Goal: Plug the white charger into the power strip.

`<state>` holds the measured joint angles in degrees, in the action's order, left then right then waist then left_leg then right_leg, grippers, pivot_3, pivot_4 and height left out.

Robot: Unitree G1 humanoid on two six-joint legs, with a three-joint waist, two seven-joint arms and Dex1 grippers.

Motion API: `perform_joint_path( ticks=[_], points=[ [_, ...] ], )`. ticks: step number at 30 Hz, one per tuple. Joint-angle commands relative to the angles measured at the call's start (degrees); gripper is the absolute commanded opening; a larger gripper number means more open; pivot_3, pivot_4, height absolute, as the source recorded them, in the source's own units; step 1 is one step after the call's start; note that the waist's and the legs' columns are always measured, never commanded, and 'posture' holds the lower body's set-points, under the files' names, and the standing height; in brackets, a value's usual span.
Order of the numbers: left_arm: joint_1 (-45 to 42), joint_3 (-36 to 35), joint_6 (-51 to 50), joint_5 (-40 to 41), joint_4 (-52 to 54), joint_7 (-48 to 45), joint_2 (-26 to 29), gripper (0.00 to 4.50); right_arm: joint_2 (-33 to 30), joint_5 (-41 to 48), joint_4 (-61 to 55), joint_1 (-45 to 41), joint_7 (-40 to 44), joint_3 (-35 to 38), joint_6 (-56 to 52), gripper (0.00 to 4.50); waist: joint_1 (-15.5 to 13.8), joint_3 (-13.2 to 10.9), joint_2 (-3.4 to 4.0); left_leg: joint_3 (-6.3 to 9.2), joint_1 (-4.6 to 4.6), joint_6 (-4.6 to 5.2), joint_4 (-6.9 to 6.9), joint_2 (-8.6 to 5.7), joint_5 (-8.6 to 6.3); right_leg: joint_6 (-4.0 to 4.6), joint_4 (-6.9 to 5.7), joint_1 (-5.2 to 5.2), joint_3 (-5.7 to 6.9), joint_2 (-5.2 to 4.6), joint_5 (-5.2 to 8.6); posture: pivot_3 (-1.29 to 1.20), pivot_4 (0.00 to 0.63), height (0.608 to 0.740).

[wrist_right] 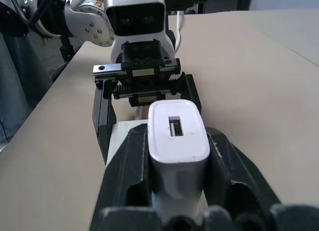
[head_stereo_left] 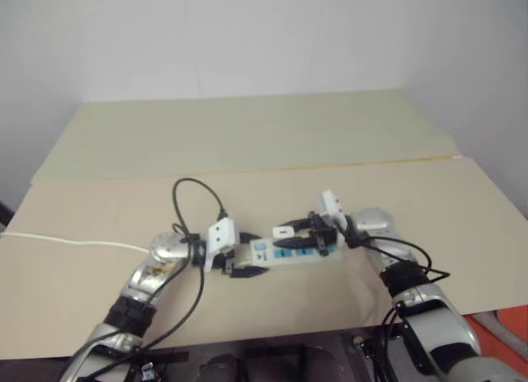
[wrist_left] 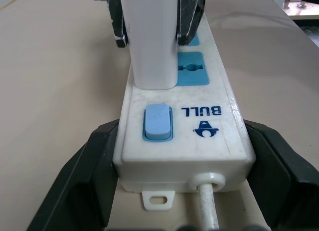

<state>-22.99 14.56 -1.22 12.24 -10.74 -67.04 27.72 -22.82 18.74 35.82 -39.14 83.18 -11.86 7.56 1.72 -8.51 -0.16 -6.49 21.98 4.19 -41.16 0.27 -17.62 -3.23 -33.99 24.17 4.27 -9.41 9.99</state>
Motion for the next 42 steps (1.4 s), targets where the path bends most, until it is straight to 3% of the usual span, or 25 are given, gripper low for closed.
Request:
perform_joint_path(
  ticks=[1,5,15,19,30,42],
  points=[
    [1.4,0.3,-0.5,-0.9,-0.6,-1.7,2.0,3.27,-1.8,-2.2,2.1,1.7,-0.8,0.9,-2.3,2.83,0.0,0.0,-0.01,0.00,-0.02,0.00,0.01,0.01,0.00,0.00,0.00,-0.01,0.00,0.00,0.00,0.00,0.150,0.740],
    [1.3,0.4,-0.3,-1.0,-1.0,-1.6,1.7,3.27,-1.6,-2.3,1.3,1.5,-1.1,1.6,-2.8,4.14,0.2,0.0,-0.01,-0.01,-0.05,-0.08,0.07,0.03,0.05,0.06,0.01,0.02,0.00,0.01,0.03,0.00,0.150,0.740],
    [0.4,0.5,-0.4,-1.0,-1.6,-1.4,0.9,3.27,-4.1,0.1,-3.1,0.5,0.1,4.9,-5.8,4.14,0.0,0.0,-0.01,-0.01,0.01,-0.10,0.13,0.01,0.06,0.09,0.00,0.08,0.01,0.01,0.04,0.00,0.150,0.740],
    [0.0,0.2,-0.1,-1.0,-2.3,-1.5,0.5,4.49,-6.8,2.4,-8.7,1.5,1.2,6.6,-9.3,4.16,-0.3,-0.1,0.05,-0.03,0.14,-0.09,0.15,0.00,0.07,0.09,-0.01,0.21,0.01,0.01,0.04,0.00,0.150,0.740],
    [-0.8,-2.6,0.5,1.6,1.1,-1.9,0.2,4.49,-10.3,4.2,-13.9,3.2,0.5,9.6,-13.4,4.16,-0.9,-0.1,0.04,-0.02,0.23,-0.10,0.14,0.00,0.08,0.09,0.00,0.26,0.04,0.02,0.04,0.00,0.150,0.740],
    [0.5,-12.8,-12.0,13.2,18.8,-5.5,12.7,4.49,-16.9,6.1,-15.8,6.4,-0.1,16.5,-14.6,4.16,-1.1,-0.3,0.03,0.00,0.37,-0.10,0.13,0.01,0.09,0.07,0.00,0.30,0.06,0.13,0.04,0.00,0.150,0.740]
  ],
)
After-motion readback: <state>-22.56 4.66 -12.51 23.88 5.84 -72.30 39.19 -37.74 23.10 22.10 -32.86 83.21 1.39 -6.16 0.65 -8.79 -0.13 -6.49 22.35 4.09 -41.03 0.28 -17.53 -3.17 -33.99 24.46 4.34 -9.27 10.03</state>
